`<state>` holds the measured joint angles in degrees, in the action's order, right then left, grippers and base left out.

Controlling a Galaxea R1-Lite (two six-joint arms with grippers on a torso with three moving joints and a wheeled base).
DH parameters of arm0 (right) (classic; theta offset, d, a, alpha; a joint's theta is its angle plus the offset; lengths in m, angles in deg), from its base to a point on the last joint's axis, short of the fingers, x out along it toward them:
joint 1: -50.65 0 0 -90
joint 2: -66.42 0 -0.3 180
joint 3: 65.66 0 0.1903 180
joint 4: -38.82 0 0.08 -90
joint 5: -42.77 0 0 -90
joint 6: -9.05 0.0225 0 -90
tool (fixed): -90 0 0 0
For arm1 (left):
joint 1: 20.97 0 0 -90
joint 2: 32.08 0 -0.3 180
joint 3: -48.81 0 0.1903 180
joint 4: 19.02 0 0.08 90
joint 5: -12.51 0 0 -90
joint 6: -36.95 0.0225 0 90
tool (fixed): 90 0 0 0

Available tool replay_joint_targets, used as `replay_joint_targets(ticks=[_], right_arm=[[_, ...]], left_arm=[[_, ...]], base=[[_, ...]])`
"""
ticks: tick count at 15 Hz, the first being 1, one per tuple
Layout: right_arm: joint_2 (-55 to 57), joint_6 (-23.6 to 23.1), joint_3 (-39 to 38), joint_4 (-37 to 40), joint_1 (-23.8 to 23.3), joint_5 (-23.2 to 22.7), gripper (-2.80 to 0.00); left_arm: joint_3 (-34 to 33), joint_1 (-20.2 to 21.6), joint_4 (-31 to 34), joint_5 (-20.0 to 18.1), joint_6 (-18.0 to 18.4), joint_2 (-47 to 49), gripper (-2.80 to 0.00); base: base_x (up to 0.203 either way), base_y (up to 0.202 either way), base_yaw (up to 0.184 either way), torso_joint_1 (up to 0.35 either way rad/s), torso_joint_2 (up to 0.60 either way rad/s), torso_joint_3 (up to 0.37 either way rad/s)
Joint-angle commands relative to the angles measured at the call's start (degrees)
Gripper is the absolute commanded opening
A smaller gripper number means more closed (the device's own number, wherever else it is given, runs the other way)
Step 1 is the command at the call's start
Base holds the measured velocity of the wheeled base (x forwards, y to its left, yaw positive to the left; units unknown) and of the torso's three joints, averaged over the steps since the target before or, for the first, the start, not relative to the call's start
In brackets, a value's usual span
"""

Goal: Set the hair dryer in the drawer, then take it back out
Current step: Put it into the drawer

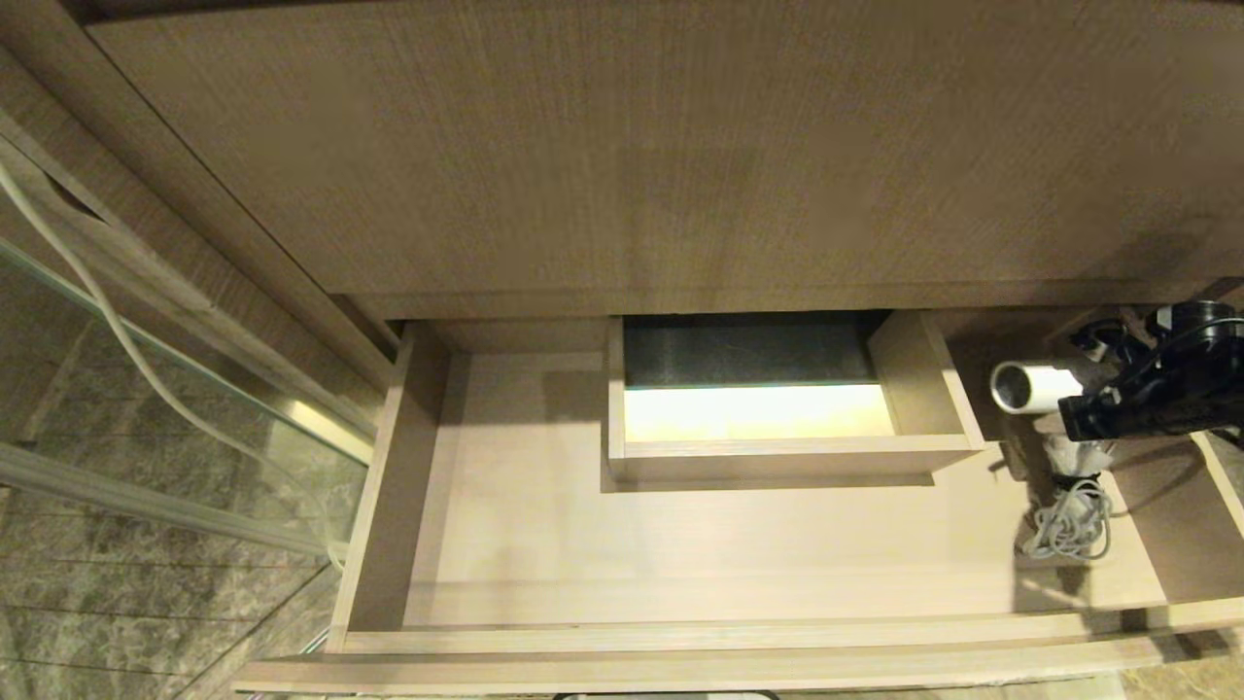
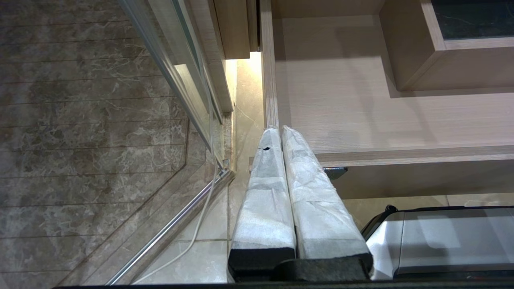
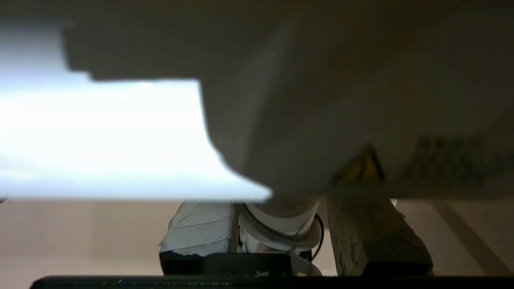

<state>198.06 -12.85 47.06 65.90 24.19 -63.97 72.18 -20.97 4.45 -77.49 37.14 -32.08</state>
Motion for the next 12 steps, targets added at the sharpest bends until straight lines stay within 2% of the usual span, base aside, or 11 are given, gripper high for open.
replay_joint_targets(ticks=[1,4,8,9,12], right_arm=[[4.4,-0.58,3.65,-0.96,0.19,-0.13,-2.8],[6.09,-4.34,3.9,-1.95,0.26,-0.16,-2.8],[6.55,-4.49,4.96,-2.71,0.17,-0.14,-2.8],[6.34,-4.46,5.03,-2.75,0.26,-0.14,0.0],[4.43,-4.37,3.6,-3.15,0.17,-0.14,0.0]], left_arm=[[-0.07,0.0,-0.01,0.0,-0.02,0.0,-2.8],[-0.07,0.0,-0.01,0.0,-0.02,0.0,-2.8],[0.0,0.0,-0.01,0.0,-0.02,0.0,-2.8],[0.0,0.0,-0.01,0.0,-0.02,0.0,-2.8],[0.0,0.0,-0.01,0.0,0.06,0.0,-2.8]], base=[[0.0,0.0,0.0,0.0,0.0,0.0],[0.0,0.0,0.0,0.0,0.0,0.0],[0.0,0.0,0.0,0.0,0.0,0.0],[0.0,0.0,0.0,0.0,0.0,0.0],[0.0,0.0,0.0,0.0,0.0,0.0]])
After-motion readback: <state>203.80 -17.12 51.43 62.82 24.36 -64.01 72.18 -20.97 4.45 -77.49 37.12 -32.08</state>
